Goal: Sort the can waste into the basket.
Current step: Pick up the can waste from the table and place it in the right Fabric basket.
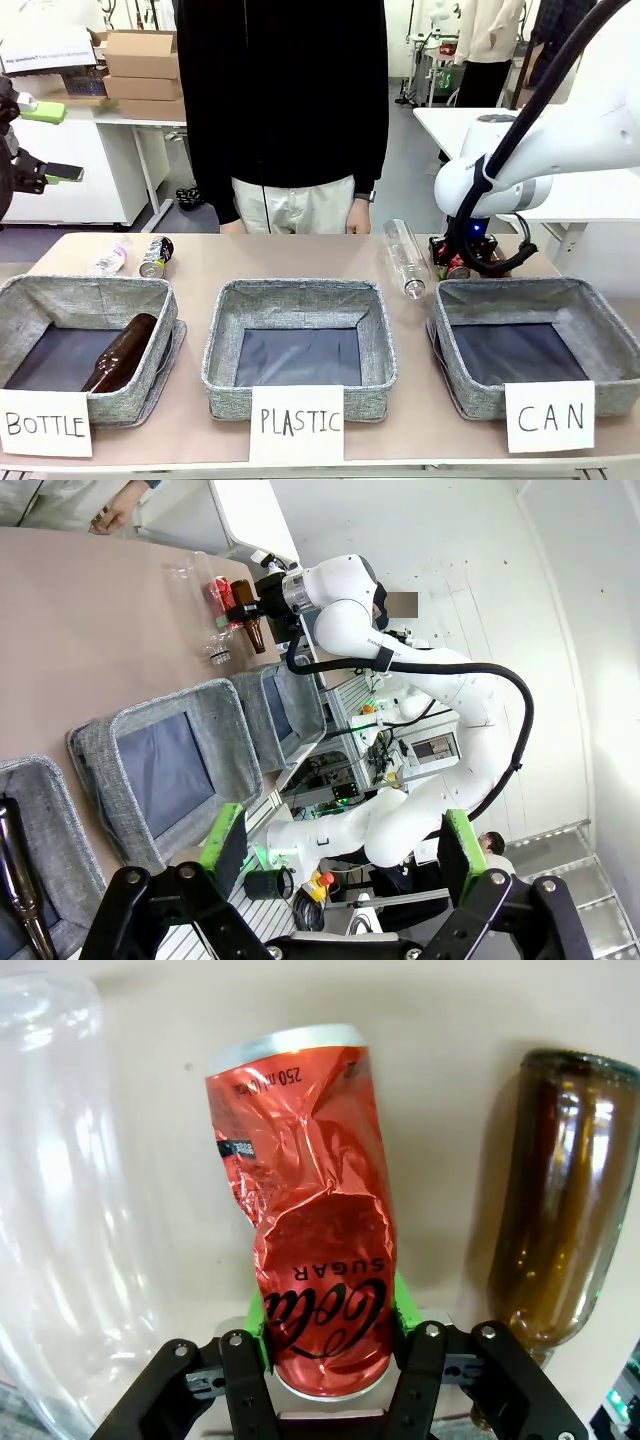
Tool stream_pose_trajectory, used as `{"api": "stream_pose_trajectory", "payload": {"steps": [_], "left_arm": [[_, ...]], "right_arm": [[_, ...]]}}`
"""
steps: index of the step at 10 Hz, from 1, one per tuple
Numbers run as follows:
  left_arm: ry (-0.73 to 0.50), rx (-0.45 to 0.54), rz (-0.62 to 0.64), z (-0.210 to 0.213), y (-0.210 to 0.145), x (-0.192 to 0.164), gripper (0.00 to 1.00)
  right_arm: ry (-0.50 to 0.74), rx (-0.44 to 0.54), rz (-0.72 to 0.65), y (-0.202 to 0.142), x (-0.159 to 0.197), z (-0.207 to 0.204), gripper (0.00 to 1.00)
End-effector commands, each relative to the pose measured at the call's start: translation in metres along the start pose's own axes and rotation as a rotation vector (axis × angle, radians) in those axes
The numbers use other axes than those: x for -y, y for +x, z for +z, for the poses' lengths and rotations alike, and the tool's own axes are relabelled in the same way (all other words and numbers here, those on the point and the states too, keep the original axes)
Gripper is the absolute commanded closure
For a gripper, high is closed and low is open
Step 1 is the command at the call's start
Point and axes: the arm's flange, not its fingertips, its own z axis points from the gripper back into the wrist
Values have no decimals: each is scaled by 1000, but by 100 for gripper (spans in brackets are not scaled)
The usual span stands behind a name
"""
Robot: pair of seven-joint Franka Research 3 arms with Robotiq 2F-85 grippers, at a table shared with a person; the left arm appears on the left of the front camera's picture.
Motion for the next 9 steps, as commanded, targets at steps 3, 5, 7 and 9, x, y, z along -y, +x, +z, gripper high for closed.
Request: {"api": "stream_pose_trajectory", "payload": {"steps": [3,5,7,9], "left_arm": [[-20,7,-23,-1,1,1,0],[-20,7,-23,-1,1,1,0],[-20,7,-23,-1,1,1,0],[-20,7,-23,-1,1,1,0]], "right_arm": [[75,105,-26,-34,21,84,99],[130,159,21,-81,37,161,99],[222,70,193,-139,61,207,99],[218,-39,382,-202,79,216,99]]}}
